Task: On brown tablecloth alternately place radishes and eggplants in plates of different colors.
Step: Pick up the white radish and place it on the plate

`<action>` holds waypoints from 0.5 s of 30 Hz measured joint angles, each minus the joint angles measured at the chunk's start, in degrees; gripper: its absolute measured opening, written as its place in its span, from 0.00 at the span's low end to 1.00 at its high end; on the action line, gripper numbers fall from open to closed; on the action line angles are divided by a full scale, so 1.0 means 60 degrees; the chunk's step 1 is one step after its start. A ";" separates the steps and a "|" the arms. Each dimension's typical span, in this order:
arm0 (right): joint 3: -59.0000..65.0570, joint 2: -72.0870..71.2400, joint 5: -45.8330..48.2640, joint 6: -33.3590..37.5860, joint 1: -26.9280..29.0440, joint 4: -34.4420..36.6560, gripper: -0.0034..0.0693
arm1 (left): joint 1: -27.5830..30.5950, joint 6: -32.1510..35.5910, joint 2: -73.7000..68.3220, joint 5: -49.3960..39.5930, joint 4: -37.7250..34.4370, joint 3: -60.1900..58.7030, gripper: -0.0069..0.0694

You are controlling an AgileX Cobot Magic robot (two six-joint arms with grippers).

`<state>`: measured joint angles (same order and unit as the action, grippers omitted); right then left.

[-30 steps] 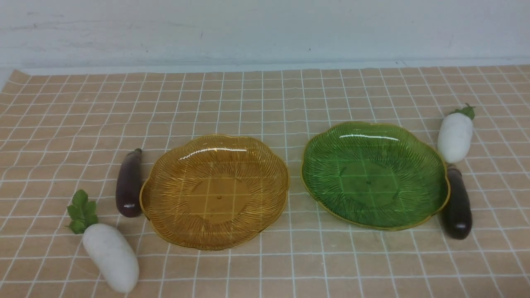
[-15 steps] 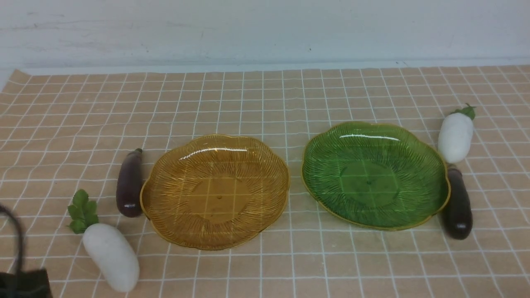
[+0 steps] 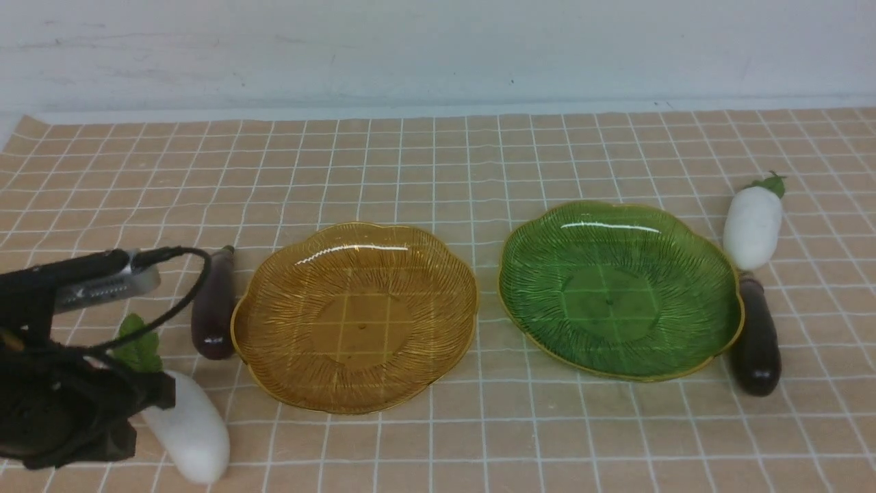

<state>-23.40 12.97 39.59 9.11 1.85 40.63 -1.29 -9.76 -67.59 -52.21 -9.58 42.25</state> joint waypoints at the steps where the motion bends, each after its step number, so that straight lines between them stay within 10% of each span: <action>1: -0.0886 0.0814 0.1014 0.0393 0.0000 -0.0260 0.03 | 0.0068 0.0005 -0.0422 -0.0084 -0.0046 0.0328 0.09; 9: -0.3106 0.3692 0.4232 0.1497 0.0000 -0.0833 0.03 | 0.0215 0.0316 -0.2225 -0.0273 -0.0644 0.1574 0.12; 15: -0.2901 0.3707 0.4513 0.1798 0.0000 -0.0742 0.03 | 0.0215 0.0546 -0.2693 0.0111 -0.0676 0.1736 0.35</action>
<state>-40.80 35.22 66.67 19.89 1.85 36.18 0.00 -6.48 -83.75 -51.54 -13.63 52.66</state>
